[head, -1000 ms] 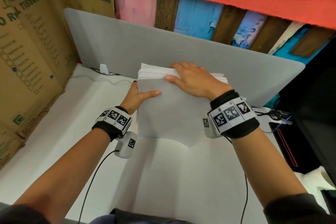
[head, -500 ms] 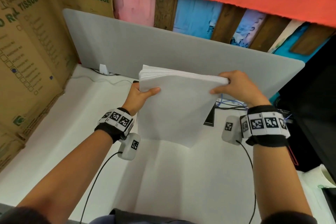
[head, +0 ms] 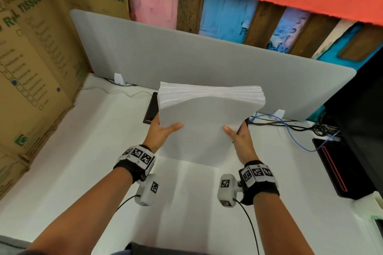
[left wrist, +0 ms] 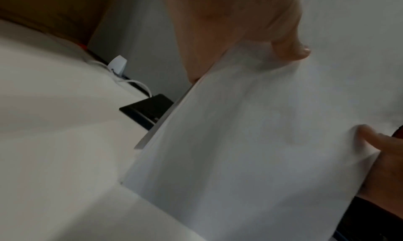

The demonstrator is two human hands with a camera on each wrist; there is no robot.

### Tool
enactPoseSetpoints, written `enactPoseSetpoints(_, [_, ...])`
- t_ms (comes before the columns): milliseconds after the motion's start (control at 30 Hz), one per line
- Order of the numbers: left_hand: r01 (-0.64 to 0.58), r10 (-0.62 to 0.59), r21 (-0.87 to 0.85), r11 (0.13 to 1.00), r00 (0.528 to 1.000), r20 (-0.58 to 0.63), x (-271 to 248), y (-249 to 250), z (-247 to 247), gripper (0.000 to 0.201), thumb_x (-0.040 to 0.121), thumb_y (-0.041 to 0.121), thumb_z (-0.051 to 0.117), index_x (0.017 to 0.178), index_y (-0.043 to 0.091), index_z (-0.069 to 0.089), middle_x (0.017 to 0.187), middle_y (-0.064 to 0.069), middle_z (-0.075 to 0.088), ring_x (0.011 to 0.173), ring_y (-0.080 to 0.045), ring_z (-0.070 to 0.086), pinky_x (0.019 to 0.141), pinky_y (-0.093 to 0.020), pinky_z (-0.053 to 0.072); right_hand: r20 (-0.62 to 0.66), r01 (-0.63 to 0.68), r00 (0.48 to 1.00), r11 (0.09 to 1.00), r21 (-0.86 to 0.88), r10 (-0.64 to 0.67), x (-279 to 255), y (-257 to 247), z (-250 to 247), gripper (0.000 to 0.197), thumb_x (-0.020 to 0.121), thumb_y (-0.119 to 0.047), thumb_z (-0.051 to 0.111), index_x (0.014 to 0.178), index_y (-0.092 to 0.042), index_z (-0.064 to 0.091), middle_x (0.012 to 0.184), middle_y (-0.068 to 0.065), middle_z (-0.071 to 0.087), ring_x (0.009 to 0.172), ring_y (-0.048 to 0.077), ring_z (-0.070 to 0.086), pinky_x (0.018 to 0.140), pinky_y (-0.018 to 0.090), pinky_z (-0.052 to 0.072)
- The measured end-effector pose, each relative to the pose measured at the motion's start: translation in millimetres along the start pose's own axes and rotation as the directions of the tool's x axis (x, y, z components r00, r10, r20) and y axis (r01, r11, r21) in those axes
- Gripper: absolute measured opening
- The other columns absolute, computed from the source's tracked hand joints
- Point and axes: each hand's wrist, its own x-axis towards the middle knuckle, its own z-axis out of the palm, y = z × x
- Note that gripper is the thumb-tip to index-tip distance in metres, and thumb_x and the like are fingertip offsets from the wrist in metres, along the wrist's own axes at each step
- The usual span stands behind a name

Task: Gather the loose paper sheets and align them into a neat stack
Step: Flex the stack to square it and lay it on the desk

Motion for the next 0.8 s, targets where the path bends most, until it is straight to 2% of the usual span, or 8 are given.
enactPoseSetpoints(100, [0.0, -0.003, -0.036, 0.999, 0.998, -0.066, -3, 2, 7, 0.044, 0.078, -0.001, 0.069, 0.118, 0.012, 0.054, 0.101, 0.005, 0.064, 0.087, 0.0, 0.064, 0.073, -0.013, 0.052, -0.074, 0.047, 0.996, 0.998, -0.048, -0.051, 1, -1, 4, 0.043, 0.089, 0.0, 0.055, 0.126, -0.017, 0.043, 0.122, 0.002, 0.055, 0.114, 0.014, 0.052, 0.102, 0.024, 0.041])
enactPoseSetpoints(233, [-0.05, 0.019, -0.123, 0.991, 0.97, -0.241, 0, 25, 23, 0.024, 0.083, 0.008, 0.065, 0.107, 0.008, 0.06, 0.093, 0.001, 0.066, 0.084, -0.01, 0.065, 0.082, -0.03, 0.052, -0.174, 0.107, 0.98, 0.994, 0.03, -0.1, -2, -8, 16, 0.034, 0.09, 0.002, 0.053, 0.123, -0.006, 0.049, 0.114, 0.006, 0.061, 0.098, 0.003, 0.06, 0.086, 0.016, 0.045])
enactPoseSetpoints(300, [-0.111, 0.055, -0.164, 0.98, 0.949, -0.312, 1, 39, 31, 0.02, 0.084, 0.01, 0.065, 0.103, 0.013, 0.061, 0.093, 0.003, 0.066, 0.086, -0.011, 0.064, 0.081, -0.029, 0.052, -0.226, 0.174, 0.962, 0.981, 0.08, -0.152, -5, -15, 23, 0.031, 0.091, 0.003, 0.051, 0.117, -0.014, 0.046, 0.106, -0.006, 0.059, 0.088, -0.015, 0.058, 0.078, 0.004, 0.042])
enactPoseSetpoints(400, [-0.179, 0.104, -0.206, 0.962, 0.939, -0.328, -1, 47, 37, 0.022, 0.086, 0.014, 0.063, 0.108, 0.013, 0.059, 0.098, 0.004, 0.066, 0.09, -0.007, 0.064, 0.081, -0.021, 0.053, -0.253, 0.241, 0.946, 0.962, 0.126, -0.204, -14, -17, 32, 0.038, 0.093, 0.002, 0.049, 0.114, -0.028, 0.04, 0.108, -0.017, 0.052, 0.091, -0.023, 0.054, 0.078, -0.001, 0.038])
enactPoseSetpoints(467, [-0.141, 0.075, -0.21, 0.967, 0.953, -0.293, -8, 42, 36, 0.023, 0.089, 0.018, 0.059, 0.112, 0.014, 0.058, 0.1, 0.005, 0.066, 0.089, -0.003, 0.064, 0.078, -0.019, 0.052, -0.214, 0.221, 0.958, 0.967, 0.125, -0.192, -20, -5, 35, 0.042, 0.091, 0.001, 0.052, 0.115, -0.032, 0.039, 0.113, -0.014, 0.053, 0.095, -0.019, 0.054, 0.08, 0.001, 0.04])
enactPoseSetpoints(600, [-0.119, 0.07, -0.18, 0.976, 0.964, -0.255, -12, 41, 26, 0.028, 0.093, 0.019, 0.052, 0.12, 0.01, 0.052, 0.103, 0.006, 0.063, 0.086, 0.005, 0.063, 0.074, -0.014, 0.05, -0.156, 0.161, 0.977, 0.981, 0.105, -0.144, -15, -5, 24, 0.037, 0.084, 0.004, 0.061, 0.11, -0.021, 0.051, 0.108, 0.001, 0.061, 0.091, -0.005, 0.062, 0.077, 0.013, 0.048])
enactPoseSetpoints(700, [-0.165, 0.132, -0.138, 0.977, 0.967, -0.218, -8, 55, 24, 0.036, 0.093, 0.022, 0.052, 0.126, 0.007, 0.05, 0.114, -0.001, 0.062, 0.103, -0.006, 0.062, 0.085, -0.02, 0.051, -0.158, 0.14, 0.98, 0.981, 0.137, -0.118, -3, -32, 15, 0.031, 0.08, 0.001, 0.067, 0.094, -0.024, 0.058, 0.094, -0.005, 0.065, 0.079, -0.002, 0.065, 0.075, 0.022, 0.053])
enactPoseSetpoints(800, [-0.212, 0.183, -0.126, 0.969, 0.96, -0.21, -5, 66, 26, 0.043, 0.09, 0.029, 0.059, 0.126, 0.008, 0.051, 0.115, -0.001, 0.063, 0.106, -0.01, 0.061, 0.092, -0.027, 0.048, -0.139, 0.155, 0.982, 0.971, 0.183, -0.131, 1, -55, 15, 0.031, 0.078, 0.001, 0.069, 0.084, -0.026, 0.055, 0.086, -0.01, 0.063, 0.071, -0.004, 0.064, 0.07, 0.02, 0.055])
